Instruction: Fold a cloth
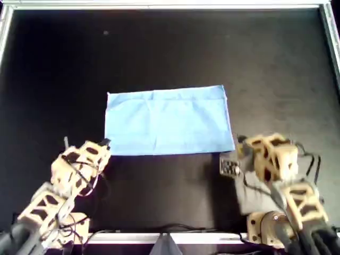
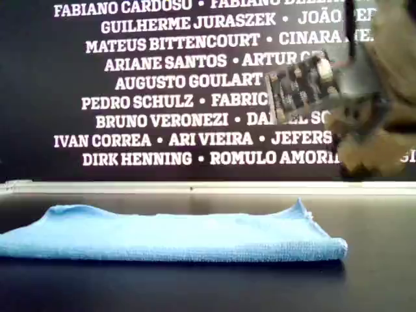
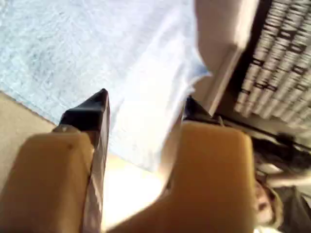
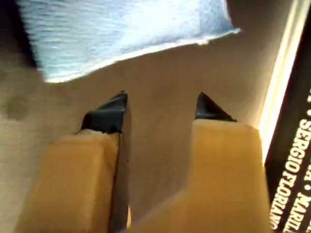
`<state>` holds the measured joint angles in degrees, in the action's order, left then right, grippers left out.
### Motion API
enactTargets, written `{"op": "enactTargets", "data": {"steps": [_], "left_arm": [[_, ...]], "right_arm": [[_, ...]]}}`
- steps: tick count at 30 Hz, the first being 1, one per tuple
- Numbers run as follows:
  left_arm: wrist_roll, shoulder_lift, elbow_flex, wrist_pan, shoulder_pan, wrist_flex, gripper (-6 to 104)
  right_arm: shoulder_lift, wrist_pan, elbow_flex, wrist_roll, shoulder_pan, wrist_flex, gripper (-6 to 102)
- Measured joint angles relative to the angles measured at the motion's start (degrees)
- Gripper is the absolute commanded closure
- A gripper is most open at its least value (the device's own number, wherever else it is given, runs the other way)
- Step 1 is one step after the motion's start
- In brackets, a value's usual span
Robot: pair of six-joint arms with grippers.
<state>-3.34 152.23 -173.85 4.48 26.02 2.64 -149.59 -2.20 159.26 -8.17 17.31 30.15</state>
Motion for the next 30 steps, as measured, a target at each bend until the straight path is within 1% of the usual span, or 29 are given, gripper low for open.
{"op": "enactTargets", "data": {"steps": [8, 9, 11, 13, 15, 16, 19, 21, 25, 30], "left_arm": [[0.0, 4.0, 0.0, -0.3, 0.0, 0.0, 43], [0.0, 5.2, 0.0, -0.3, 0.0, 0.0, 43], [0.0, 8.1, 0.0, -0.3, -0.1, 0.0, 43], [0.0, 11.2, 0.0, -0.3, -0.2, 0.0, 43], [0.0, 13.7, 0.0, 0.1, -1.4, 0.0, 43], [0.0, 14.6, 0.0, -0.3, -1.9, 0.0, 43], [0.0, 15.5, 0.0, -0.3, -2.7, 0.0, 43], [0.0, 15.6, 0.0, -0.3, -2.7, 0.0, 43], [0.0, 16.9, 0.0, -0.3, -2.7, 0.0, 43], [0.0, 18.4, 0.0, -0.3, -2.7, 0.0, 43]], "right_arm": [[-10.6, 0.0, 6.2, 0.0, 0.1, 0.1, 38], [-10.6, 0.0, 6.2, 0.26, 0.1, 0.1, 38], [-10.5, 0.0, 6.2, 1.67, 0.2, 0.1, 37], [-10.2, 0.0, 6.2, 3.69, 0.3, 0.1, 32], [-9.1, 0.0, 6.2, 5.27, 0.3, 0.1, 24], [-8.5, 0.0, 6.2, 5.71, 0.4, 0.1, 20], [-6.0, 0.0, 6.2, 6.15, 0.4, 0.1, 9], [-3.0, 0.0, 6.2, 6.15, 0.4, 0.1, 5], [7.0, -0.1, 2.4, 5.98, 0.4, 0.1, 5], [25.7, -0.2, -9.4, 5.8, 0.4, 0.1, 4]]}}
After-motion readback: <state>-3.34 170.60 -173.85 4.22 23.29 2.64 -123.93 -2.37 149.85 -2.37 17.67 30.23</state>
